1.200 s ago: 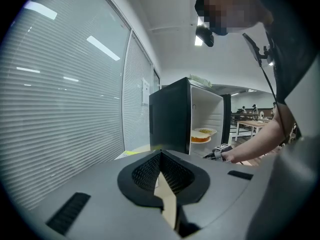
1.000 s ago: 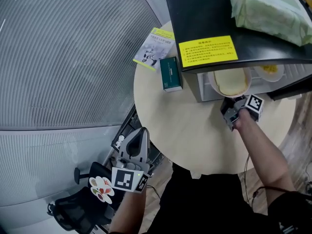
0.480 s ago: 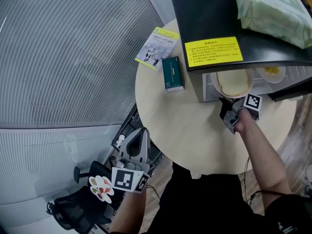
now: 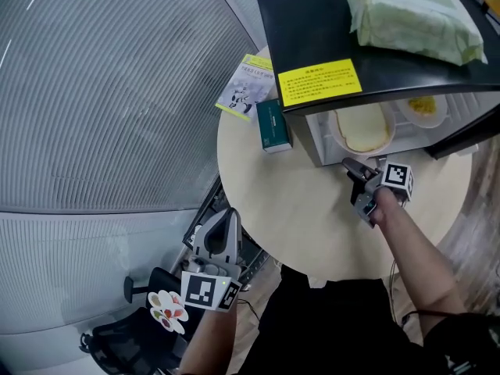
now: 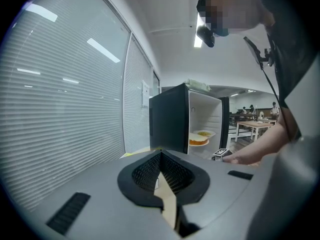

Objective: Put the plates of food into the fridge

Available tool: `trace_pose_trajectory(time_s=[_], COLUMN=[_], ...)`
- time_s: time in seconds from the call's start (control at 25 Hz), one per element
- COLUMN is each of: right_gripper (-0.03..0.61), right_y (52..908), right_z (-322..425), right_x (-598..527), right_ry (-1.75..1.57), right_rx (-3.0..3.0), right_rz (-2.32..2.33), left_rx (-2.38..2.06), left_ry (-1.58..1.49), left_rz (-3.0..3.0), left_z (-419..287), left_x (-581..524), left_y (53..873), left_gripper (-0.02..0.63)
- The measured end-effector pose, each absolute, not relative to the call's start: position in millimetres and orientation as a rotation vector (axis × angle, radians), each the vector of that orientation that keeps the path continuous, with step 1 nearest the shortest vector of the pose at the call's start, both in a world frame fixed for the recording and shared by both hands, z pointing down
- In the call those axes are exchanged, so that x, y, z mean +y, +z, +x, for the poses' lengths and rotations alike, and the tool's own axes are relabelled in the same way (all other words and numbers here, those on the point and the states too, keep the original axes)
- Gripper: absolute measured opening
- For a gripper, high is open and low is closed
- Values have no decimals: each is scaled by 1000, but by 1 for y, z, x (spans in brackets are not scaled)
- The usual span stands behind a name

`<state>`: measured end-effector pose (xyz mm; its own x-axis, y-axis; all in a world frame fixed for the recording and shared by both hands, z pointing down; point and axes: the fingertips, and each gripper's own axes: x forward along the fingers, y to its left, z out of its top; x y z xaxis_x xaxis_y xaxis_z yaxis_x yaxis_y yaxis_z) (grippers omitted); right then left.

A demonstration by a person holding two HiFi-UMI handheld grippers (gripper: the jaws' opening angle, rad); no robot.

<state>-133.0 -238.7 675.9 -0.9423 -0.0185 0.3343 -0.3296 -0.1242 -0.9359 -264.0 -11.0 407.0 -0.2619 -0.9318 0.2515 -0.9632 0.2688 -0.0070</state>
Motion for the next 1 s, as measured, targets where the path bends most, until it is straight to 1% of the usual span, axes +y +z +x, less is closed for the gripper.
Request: trace_pose_trajectory(time_s=[0.32, 0.52, 0.68, 0.8, 1.0], right_gripper=[279, 279, 279, 278, 278], right_y=[643, 613, 595, 573, 533], right_z=[-115, -86, -50, -20, 20], right_x=[-228, -247, -247, -253, -253], right_ry=[2077, 1975, 1768, 1500, 1011], right_rx=[-2130, -2387, -2467, -2624, -2815], right_rz=[335, 400, 502, 635, 704], left_rx=[-2331, -2303, -2274, -2254, -2220], left_ry=[199, 169, 159, 141, 107], left_rz=[1848, 1932, 2001, 2040, 2103], left_z=[-253, -240, -228, -221, -213], left_x=[-16, -26, -30, -31, -41], left_y=[391, 379, 371, 366, 361], left_gripper=[3, 3, 3, 3, 3])
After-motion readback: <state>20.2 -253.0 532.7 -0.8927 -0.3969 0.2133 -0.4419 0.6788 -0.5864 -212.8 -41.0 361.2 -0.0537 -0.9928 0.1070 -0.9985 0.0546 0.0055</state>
